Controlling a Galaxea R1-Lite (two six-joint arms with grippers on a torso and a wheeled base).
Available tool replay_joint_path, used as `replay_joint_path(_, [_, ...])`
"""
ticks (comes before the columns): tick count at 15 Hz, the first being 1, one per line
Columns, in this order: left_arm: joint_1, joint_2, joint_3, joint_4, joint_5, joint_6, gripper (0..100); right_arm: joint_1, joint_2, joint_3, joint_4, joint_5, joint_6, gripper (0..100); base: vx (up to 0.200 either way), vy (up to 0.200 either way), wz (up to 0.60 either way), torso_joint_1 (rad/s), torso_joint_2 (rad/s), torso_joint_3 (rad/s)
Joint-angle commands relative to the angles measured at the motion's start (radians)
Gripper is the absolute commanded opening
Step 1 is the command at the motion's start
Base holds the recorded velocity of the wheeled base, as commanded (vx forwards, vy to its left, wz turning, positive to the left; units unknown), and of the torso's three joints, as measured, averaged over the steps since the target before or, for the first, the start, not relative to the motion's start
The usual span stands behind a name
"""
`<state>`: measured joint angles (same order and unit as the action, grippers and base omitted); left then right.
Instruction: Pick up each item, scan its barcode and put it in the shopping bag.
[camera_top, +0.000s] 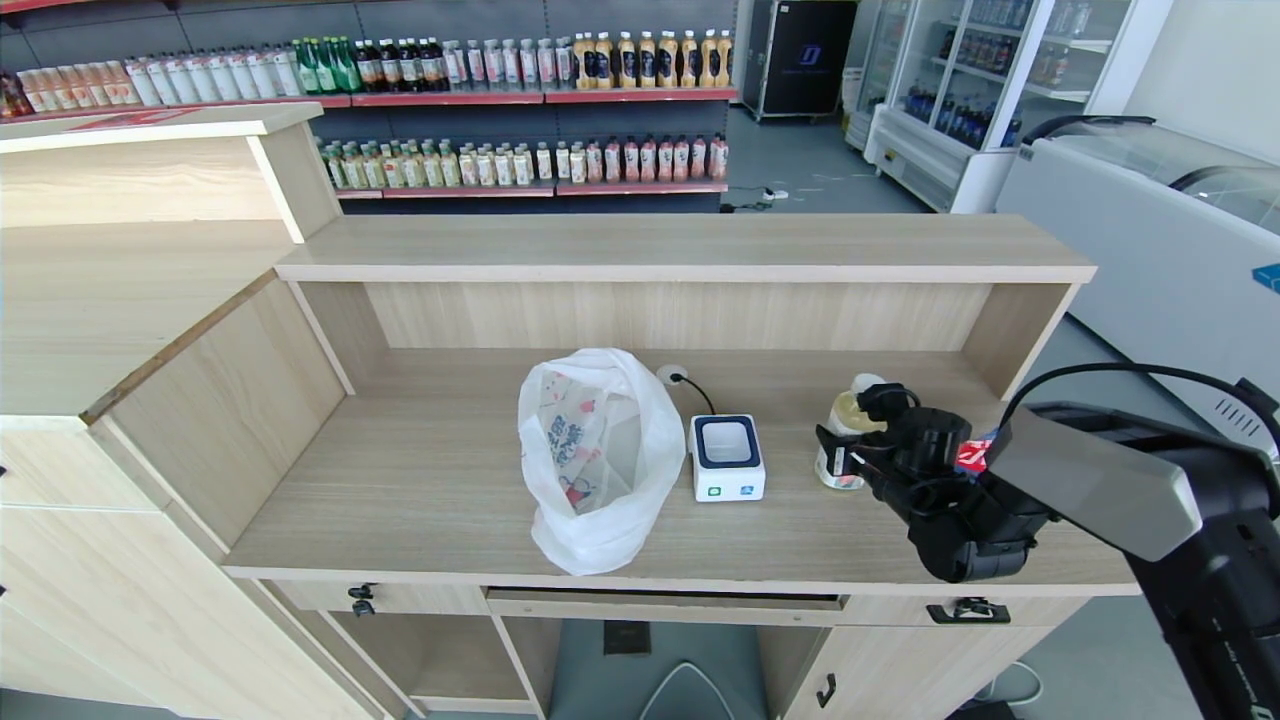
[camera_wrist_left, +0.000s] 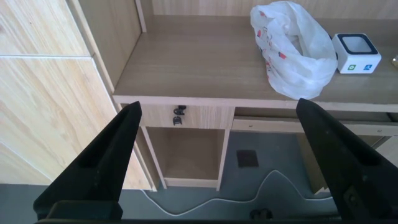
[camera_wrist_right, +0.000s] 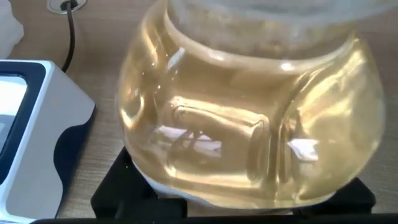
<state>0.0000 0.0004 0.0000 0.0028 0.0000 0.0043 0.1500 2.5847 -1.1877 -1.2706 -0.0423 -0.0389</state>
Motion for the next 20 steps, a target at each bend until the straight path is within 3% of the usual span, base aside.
replay_joint_path(1, [0.000, 0.000, 0.000, 0.000, 0.000, 0.000, 100, -0.004, 0.005, -0.004, 0.004, 0.002, -0.018, 0, 0.000, 0.000, 0.00, 0.000, 0.00, 0.000])
replay_joint_path(6, [0.000, 0.000, 0.000, 0.000, 0.000, 0.000, 100, -0.009, -0.047, 0.010, 0.022, 0.055, -0.032, 0, 0.000, 0.000, 0.00, 0.000, 0.00, 0.000])
replay_joint_path(13, [0.000, 0.000, 0.000, 0.000, 0.000, 0.000, 100, -0.081, -0.557, 0.267, 0.323, 0.317, 0.119, 0, 0.000, 0.000, 0.00, 0.000, 0.00, 0.000])
replay_joint_path(17, [0.000, 0.000, 0.000, 0.000, 0.000, 0.000, 100, -0.175, -0.822, 0.316, 0.514, 0.676, 0.182, 0, 0.000, 0.000, 0.00, 0.000, 0.00, 0.000])
replay_joint_path(20, [0.000, 0.000, 0.000, 0.000, 0.000, 0.000, 100, -0.198, -0.962, 0.350, 0.539, 0.906, 0.300, 0, 0.000, 0.000, 0.00, 0.000, 0.00, 0.000])
